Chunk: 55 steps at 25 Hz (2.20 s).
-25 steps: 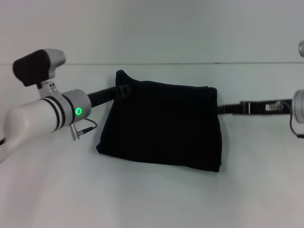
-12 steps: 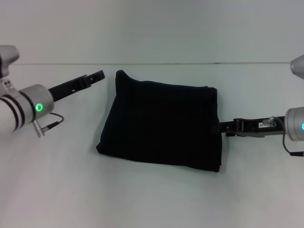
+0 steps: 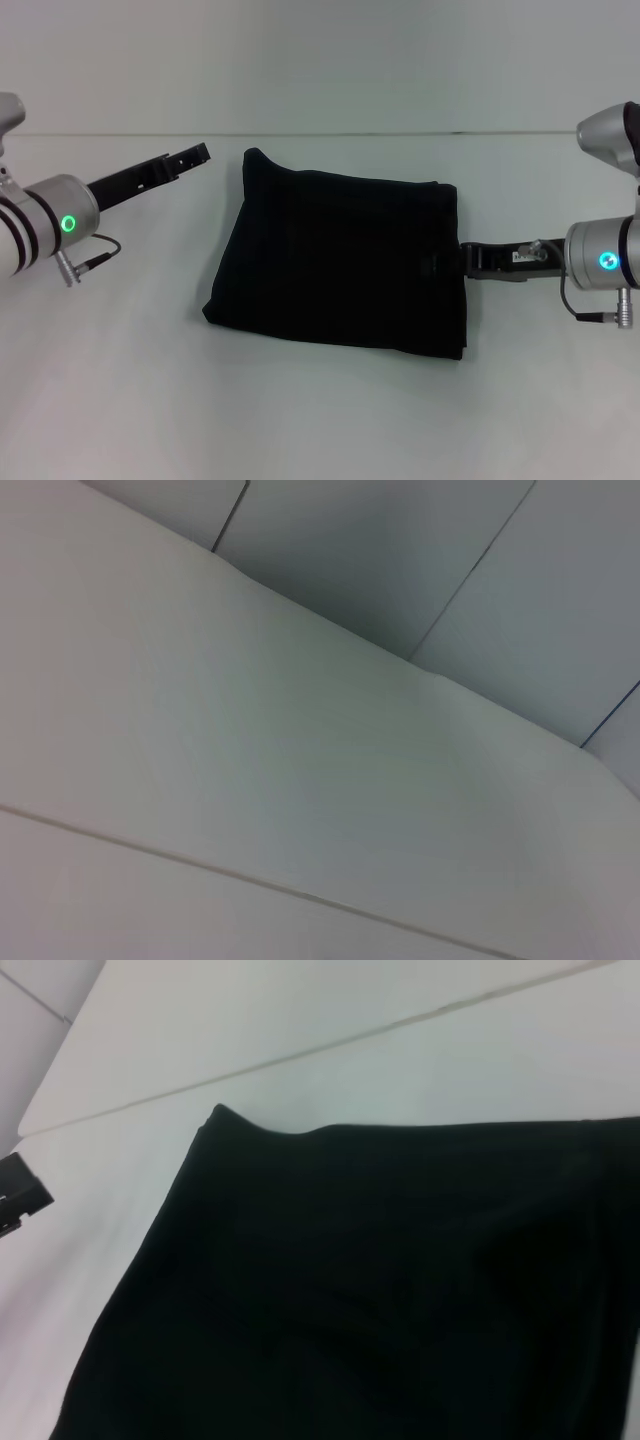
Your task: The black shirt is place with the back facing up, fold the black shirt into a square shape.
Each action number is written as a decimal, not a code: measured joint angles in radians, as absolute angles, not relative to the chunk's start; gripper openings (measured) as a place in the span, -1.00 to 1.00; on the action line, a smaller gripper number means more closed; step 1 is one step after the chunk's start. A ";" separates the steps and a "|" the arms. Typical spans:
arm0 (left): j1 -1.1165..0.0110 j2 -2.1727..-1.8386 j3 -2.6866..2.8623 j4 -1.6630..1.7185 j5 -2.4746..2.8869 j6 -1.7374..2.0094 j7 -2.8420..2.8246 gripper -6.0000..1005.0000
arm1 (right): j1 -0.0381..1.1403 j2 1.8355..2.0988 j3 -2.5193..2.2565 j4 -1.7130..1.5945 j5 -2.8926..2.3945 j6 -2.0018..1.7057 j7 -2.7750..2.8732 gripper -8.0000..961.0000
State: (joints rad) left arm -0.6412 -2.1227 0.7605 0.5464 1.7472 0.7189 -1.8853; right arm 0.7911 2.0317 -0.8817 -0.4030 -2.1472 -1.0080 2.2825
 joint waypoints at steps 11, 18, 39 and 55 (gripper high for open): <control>-0.637 -2.121 0.749 0.548 1.747 0.720 -1.884 0.74 | 0.799 2.033 -0.876 -0.404 -2.144 -0.984 2.275 -0.61; -0.639 -2.120 0.747 0.548 1.747 0.719 -1.885 0.74 | 0.830 2.025 -0.882 -0.403 -2.148 -0.946 2.272 -0.73; -0.648 -2.119 0.745 0.546 1.739 0.718 -1.887 0.73 | 0.804 2.034 -0.868 -0.450 -2.145 -0.901 2.204 -0.45; -0.646 -2.116 0.737 0.683 1.727 1.159 -1.659 0.73 | 0.695 2.035 -0.762 -0.600 -1.924 -1.133 1.785 0.56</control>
State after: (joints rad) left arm -0.6455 -2.1157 0.7371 0.6829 1.7271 1.1587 -1.6592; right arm 0.6947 2.0354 -0.7618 -0.5997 -1.9244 -1.1332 1.7846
